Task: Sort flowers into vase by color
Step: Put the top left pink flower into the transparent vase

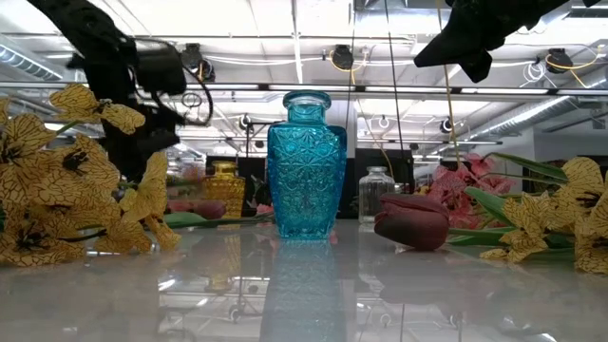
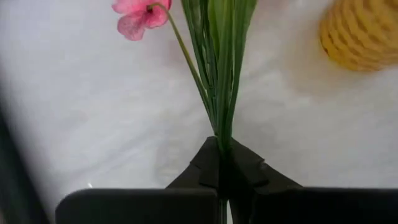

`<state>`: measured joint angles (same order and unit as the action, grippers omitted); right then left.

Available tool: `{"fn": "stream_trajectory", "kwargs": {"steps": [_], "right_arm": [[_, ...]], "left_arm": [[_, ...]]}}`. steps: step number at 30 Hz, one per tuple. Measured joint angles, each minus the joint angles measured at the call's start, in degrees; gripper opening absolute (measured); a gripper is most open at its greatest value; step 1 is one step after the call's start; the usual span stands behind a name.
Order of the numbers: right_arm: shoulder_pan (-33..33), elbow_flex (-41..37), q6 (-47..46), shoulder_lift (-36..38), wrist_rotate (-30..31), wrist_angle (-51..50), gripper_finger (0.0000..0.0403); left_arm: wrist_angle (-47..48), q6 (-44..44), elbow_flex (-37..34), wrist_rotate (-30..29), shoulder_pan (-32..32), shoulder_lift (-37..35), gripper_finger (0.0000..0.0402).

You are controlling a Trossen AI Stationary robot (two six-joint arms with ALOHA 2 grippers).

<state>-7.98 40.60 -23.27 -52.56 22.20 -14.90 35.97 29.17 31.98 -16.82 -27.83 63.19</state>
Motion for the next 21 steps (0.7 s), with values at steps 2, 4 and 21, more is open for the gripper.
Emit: {"fn": "stream_trajectory", "kwargs": {"steps": [2,4,21], "right_arm": [[0.01,0.0,0.0,0.0,0.0,0.02,0.0],[0.01,0.0,-0.02,0.0,0.0,0.02,0.0],[0.01,0.02,3.49,-5.46,0.24,21.97,0.0]], "left_arm": [[2.22,0.02,1.53,-1.9,0.0,-4.08,0.0014],[4.75,-0.3,3.12,-3.51,0.0,-8.25,0.0014],[-20.15,-15.58,11.55,11.09,11.18,-28.38,0.0015]]}}
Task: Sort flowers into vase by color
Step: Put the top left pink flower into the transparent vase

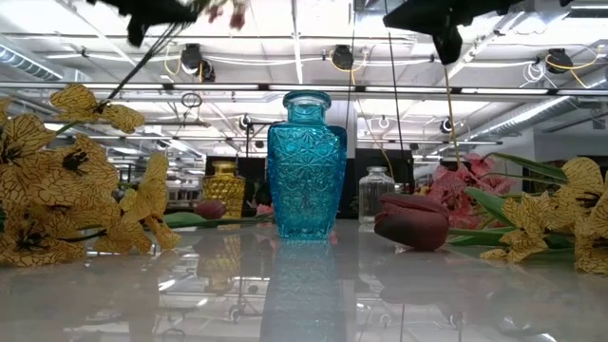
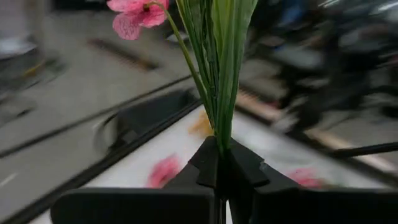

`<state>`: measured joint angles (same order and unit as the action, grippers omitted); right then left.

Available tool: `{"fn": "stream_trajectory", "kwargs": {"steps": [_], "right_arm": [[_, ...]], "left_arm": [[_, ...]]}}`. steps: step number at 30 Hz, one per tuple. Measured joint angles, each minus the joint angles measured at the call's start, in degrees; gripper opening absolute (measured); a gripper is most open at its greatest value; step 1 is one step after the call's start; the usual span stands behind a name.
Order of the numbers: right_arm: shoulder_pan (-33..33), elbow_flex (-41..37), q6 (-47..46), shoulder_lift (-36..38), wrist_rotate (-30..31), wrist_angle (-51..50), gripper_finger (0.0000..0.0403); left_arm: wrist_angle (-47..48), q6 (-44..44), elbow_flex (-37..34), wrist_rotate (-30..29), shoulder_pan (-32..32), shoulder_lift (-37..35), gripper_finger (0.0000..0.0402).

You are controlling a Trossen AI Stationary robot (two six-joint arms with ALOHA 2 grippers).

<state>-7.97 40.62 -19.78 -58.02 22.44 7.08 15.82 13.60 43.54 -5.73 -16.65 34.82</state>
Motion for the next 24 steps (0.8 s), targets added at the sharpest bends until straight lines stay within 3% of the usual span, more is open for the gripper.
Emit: {"fn": "stream_trajectory", "kwargs": {"steps": [6,13,24], "right_arm": [[0.0,0.02,-0.59,-2.21,-0.26,2.27,0.0],[0.02,0.02,-2.0,-2.51,-0.04,5.69,0.0],[0.0,0.02,-0.12,-4.97,-0.19,10.3,0.0]], "left_arm": [[-8.0,-1.96,-0.27,1.3,7.75,3.0,0.0015],[-31.51,-6.9,-6.83,2.09,17.98,8.66,0.0015],[-55.42,-11.22,-8.58,-0.23,20.59,24.22,0.0015]]}}
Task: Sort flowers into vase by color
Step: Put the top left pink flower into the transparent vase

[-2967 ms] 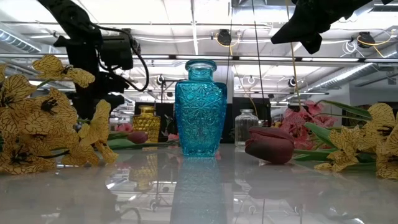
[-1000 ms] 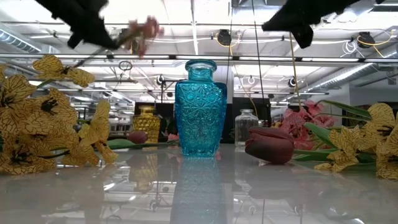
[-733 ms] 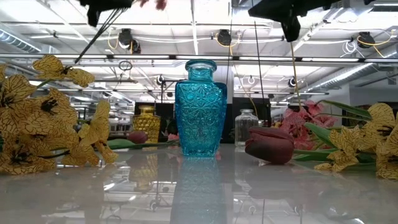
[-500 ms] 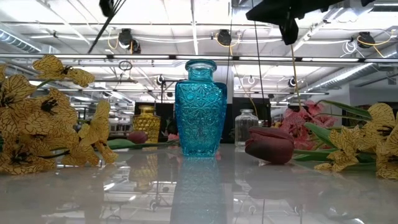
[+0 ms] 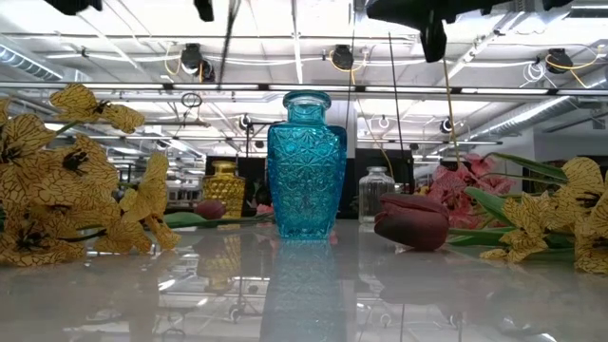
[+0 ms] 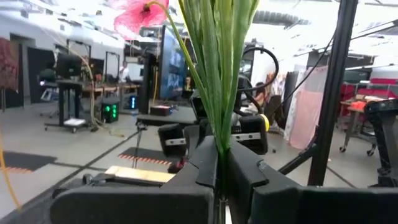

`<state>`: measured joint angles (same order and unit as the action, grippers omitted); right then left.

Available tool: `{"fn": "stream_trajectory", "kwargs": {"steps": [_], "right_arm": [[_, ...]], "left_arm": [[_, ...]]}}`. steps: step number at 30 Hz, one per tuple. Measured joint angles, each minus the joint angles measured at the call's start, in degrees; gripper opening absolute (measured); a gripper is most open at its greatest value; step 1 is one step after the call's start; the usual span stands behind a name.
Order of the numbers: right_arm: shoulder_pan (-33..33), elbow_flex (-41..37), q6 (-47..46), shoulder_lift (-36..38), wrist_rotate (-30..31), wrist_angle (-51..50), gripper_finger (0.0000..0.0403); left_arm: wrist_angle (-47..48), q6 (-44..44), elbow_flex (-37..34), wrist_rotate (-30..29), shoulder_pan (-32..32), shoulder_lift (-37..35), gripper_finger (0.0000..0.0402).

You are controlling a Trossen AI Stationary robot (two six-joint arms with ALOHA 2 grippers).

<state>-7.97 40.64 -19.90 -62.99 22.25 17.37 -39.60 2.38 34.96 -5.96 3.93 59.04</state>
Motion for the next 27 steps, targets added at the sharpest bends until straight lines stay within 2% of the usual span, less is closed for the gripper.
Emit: {"fn": "stream_trajectory", "kwargs": {"steps": [4,7,10,13,17,23,27], "right_arm": [[0.0,0.0,1.13,-2.77,-0.26,5.23,0.0],[0.42,0.0,3.4,-4.35,-3.52,11.98,0.0005],[1.26,1.14,4.26,-5.34,-7.51,15.78,0.002],[1.71,3.98,6.02,-5.91,-7.7,15.64,0.0043],[2.03,10.6,9.89,-8.98,-7.57,12.35,0.0081],[2.03,22.96,13.89,-15.98,-7.61,-0.87,0.0139],[2.01,25.75,15.61,-19.35,-7.62,-3.52,0.0169]], "left_arm": [[-7.45,-1.72,0.0,-0.33,-0.05,5.98,0.0015],[-11.99,-1.75,0.0,-0.31,-0.23,9.62,0.0015],[-15.52,-1.77,0.0,-0.33,-0.49,12.27,0.0015],[-17.13,-1.82,0.19,-0.51,-0.5,14.29,0.0015],[-17.04,-1.89,1.35,-0.5,-0.47,16.46,0.0015],[-16.91,-4.68,1.7,-0.48,-0.47,17.14,0.0015],[-16.91,-4.68,1.73,-0.46,-0.38,16.9,0.0015]]}}
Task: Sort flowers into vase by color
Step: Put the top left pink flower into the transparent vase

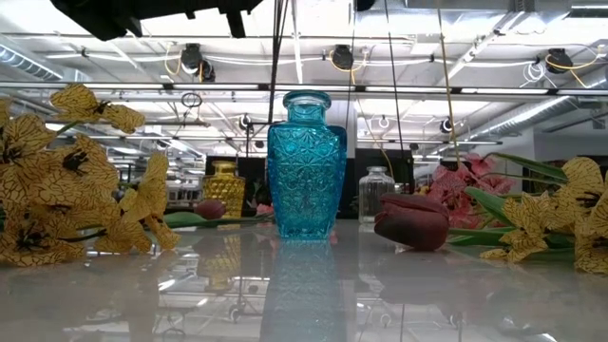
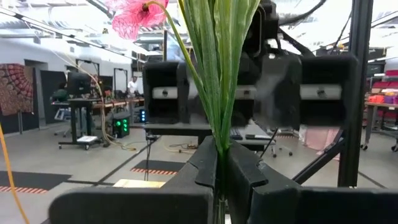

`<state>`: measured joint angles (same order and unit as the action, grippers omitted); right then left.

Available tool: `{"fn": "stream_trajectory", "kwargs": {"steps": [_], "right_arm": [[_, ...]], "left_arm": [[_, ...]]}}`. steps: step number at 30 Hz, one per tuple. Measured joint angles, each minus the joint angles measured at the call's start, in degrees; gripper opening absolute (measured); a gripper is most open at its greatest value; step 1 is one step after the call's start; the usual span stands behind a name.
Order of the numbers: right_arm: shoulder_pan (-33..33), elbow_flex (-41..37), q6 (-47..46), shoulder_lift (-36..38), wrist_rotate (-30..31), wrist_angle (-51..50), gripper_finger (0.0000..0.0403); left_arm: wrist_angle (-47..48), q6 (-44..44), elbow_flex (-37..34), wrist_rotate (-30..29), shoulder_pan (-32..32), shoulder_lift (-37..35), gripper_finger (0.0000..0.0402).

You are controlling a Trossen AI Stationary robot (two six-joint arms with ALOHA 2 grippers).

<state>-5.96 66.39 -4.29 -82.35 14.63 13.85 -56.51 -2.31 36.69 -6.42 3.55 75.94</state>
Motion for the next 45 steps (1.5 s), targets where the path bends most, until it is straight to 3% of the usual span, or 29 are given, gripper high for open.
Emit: {"fn": "stream_trajectory", "kwargs": {"steps": [8,16,28,36,40,45], "right_arm": [[0.76,0.52,0.86,-2.05,0.04,4.68,0.0213],[1.53,0.52,2.14,-2.03,-4.56,7.78,0.0205],[2.36,0.54,1.35,-4.23,-4.57,8.45,0.0133],[2.38,0.54,1.35,-4.5,-4.85,8.32,0.0028],[2.38,0.54,1.39,-4.48,-5.08,7.71,0.0013],[2.61,0.5,1.53,-1.76,-4.36,2.93,0.0008]], "left_arm": [[1.87,0.02,0.0,0.05,0.0,0.04,0.0015],[1.53,0.04,0.0,0.26,0.0,0.03,0.0015],[1.33,0.38,0.0,0.24,0.0,0.02,0.0015],[1.68,0.48,0.02,0.24,0.01,0.02,0.0017],[1.99,2.62,0.02,0.42,0.11,0.02,0.0051],[5.84,3.5,0.02,0.55,0.11,-1.75,0.0141]]}}
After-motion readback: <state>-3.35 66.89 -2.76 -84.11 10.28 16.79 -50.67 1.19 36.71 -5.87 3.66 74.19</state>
